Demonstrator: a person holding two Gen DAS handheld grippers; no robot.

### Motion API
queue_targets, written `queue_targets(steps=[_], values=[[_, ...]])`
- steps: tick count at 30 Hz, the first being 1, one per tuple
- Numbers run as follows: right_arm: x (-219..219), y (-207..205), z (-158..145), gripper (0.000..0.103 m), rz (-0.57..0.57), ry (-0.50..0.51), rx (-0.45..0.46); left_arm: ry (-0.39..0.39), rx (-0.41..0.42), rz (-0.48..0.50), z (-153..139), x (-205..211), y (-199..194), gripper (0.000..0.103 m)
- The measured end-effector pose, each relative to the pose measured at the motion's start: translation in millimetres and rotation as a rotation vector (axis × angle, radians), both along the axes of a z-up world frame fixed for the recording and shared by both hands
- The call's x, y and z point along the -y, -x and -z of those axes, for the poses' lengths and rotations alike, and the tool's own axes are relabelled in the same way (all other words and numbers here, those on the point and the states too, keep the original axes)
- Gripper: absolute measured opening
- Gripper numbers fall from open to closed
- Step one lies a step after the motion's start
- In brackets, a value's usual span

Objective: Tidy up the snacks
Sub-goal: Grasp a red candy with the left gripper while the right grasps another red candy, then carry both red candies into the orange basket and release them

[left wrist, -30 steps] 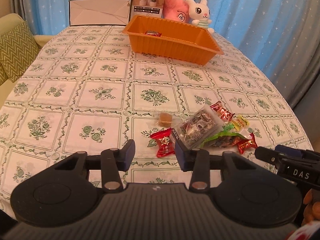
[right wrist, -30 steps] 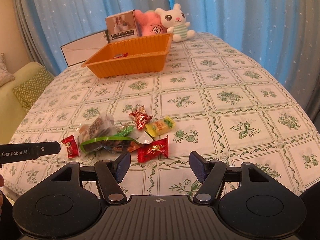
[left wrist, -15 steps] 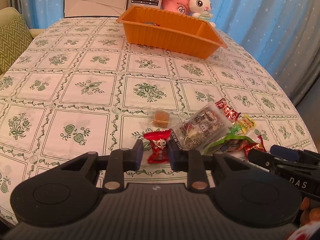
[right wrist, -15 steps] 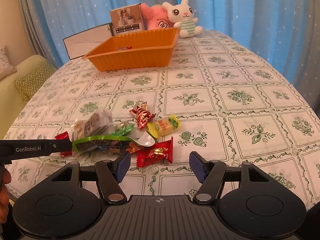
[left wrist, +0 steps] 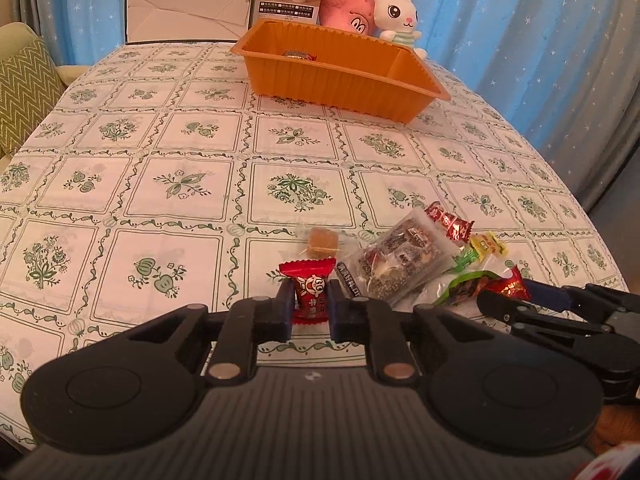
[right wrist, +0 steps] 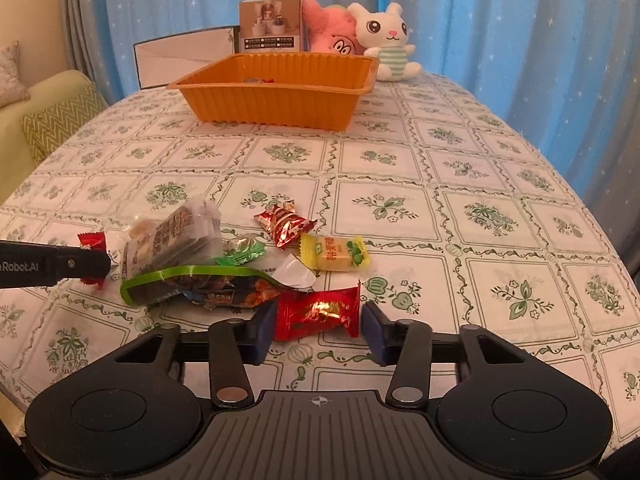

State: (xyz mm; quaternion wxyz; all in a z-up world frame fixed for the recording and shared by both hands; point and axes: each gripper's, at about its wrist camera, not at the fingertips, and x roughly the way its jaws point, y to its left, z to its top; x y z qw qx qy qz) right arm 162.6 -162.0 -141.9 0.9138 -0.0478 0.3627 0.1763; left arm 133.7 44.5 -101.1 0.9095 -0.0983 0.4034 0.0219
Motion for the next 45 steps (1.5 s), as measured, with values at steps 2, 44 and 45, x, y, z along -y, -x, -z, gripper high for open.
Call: queue_targets(steps=[2, 44, 45], values=[[0.3, 0.9, -0.9, 0.035, 0.001, 0.015, 0.006, -0.002, 0.004, -0.001, -2.7, 0.1, 1.2, 0.014], [5.4, -5.7, -86.9, 0.033, 0.017, -0.082, 0.051, -0.021, 0.025, -0.013, -83.9, -1.6, -9.5, 0.014], [4.2, -6.6, -87.3, 0.033, 0.014, -0.082, 0.051, -0.019, 0.025, -0.013, -84.0, -2.1, -10.2, 0.014]])
